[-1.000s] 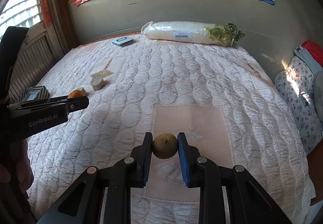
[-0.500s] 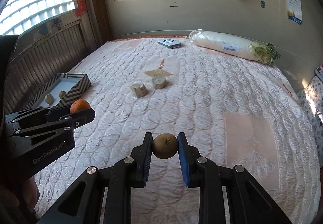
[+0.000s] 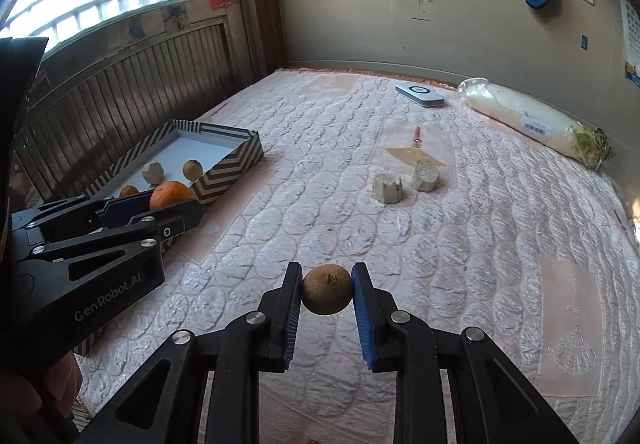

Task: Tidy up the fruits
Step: 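Carry the orange and brown fruit over the striped tray with both grippers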

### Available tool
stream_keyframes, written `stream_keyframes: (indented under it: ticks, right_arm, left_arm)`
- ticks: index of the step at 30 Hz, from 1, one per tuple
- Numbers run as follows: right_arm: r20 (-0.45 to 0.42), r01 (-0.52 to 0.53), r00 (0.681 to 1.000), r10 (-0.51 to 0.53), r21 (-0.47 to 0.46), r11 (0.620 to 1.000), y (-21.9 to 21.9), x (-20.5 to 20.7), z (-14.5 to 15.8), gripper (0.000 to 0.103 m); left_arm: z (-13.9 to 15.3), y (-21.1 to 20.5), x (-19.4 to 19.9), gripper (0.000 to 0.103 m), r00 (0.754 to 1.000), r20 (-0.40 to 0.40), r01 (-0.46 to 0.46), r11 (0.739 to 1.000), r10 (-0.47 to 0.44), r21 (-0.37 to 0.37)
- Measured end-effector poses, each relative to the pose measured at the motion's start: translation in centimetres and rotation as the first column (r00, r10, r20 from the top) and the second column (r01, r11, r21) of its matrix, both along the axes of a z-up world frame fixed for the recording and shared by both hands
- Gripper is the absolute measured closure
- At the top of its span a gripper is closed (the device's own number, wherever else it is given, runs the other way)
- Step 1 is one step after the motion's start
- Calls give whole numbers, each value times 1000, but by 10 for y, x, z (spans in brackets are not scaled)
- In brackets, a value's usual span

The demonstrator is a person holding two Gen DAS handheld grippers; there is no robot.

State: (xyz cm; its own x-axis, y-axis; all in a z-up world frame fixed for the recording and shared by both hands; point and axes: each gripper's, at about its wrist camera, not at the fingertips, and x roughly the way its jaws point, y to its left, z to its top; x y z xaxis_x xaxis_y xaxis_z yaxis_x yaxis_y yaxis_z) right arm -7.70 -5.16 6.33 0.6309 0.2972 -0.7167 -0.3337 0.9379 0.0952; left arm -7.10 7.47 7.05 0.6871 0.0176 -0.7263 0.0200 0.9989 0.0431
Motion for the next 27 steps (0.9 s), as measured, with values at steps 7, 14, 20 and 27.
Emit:
stream_keyframes:
  ticks: [7, 14, 20, 27]
  right_arm:
    - [5, -62, 998, 62, -2, 998, 27, 1, 1, 79]
    - [7, -111, 994, 111, -15, 994, 48, 4, 1, 79]
    - [11, -136, 991, 136, -20, 991, 63, 6, 3, 79]
    - [16, -176, 984, 176, -31, 984, 84, 7, 6, 79]
  left_arm:
    - [2, 24, -1, 72, 999, 7, -52, 999, 52, 5]
    - [1, 39, 1, 72, 997, 5, -83, 997, 83, 1]
    - [2, 49, -1, 72, 995, 9, -101, 995, 101, -5]
    - [3, 66, -3, 72, 991, 12, -134, 991, 134, -9]
